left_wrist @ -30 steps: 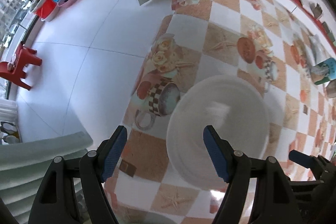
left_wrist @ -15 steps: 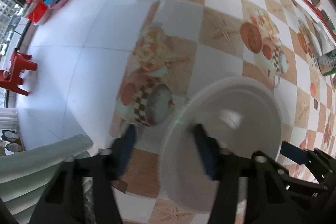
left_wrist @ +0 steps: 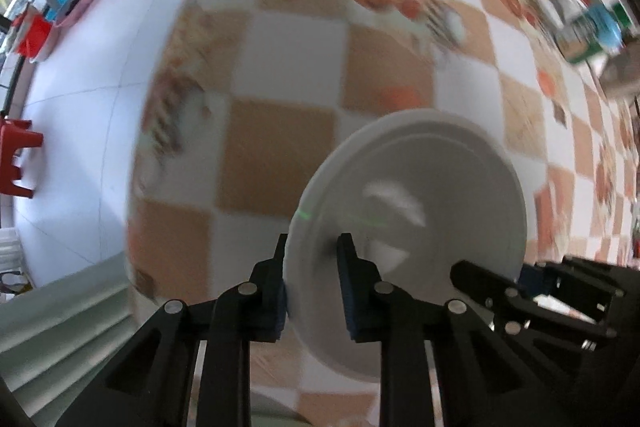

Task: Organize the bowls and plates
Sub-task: 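Close the left gripper on the bowl rim while the right gripper grips it too, then lift the bowl with both grippers and carry it over the bowl stack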

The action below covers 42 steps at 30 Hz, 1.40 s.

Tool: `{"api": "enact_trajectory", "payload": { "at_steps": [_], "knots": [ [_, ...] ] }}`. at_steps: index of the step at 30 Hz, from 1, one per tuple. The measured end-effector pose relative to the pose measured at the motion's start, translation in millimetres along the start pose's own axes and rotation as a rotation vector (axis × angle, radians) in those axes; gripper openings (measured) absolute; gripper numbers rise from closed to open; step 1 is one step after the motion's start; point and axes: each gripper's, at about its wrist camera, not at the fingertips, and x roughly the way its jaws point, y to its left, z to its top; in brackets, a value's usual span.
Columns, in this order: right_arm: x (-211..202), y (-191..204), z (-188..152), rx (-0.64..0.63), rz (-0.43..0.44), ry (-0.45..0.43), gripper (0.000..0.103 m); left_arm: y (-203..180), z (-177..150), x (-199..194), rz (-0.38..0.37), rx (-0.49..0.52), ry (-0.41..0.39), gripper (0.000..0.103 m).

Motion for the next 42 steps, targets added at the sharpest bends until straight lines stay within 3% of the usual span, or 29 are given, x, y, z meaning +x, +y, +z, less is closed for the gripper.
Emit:
{"api": "enact_trajectory", "payload": {
  "at_steps": [9, 17, 22, 27, 42],
  "knots": [
    [-3.8, -31.6, -49.4, 0.023, -0.028, 0.064, 0.022, -46.7, -65.2, 1.5, -0.020, 0.064, 0.051, 0.024],
    [-2.2, -44.0, -82.7, 0.065, -0.037, 0.090, 0.022, -70.1, -112.8, -1.9, 0.002, 0.094, 0.042, 0.025],
    [-15.1, -46.4, -89.7, 0.053, -0.027, 0.062, 0.022, -70.0, -122.5, -15.2, 0.001, 0.082, 0.023, 0.025],
    [-27.4, -45.3, -94.3, 0.039, -0.026, 0.044, 0.022, -75.5, -112.4, -38.3, -0.023, 0.049, -0.008, 0.025],
    [-55.2, -56.2, -139.2, 0.094, -0.018, 0.003, 0.022, -98.1, -135.6, -87.7, -0.063, 0.186, -0.054, 0.026]
  ]
}}
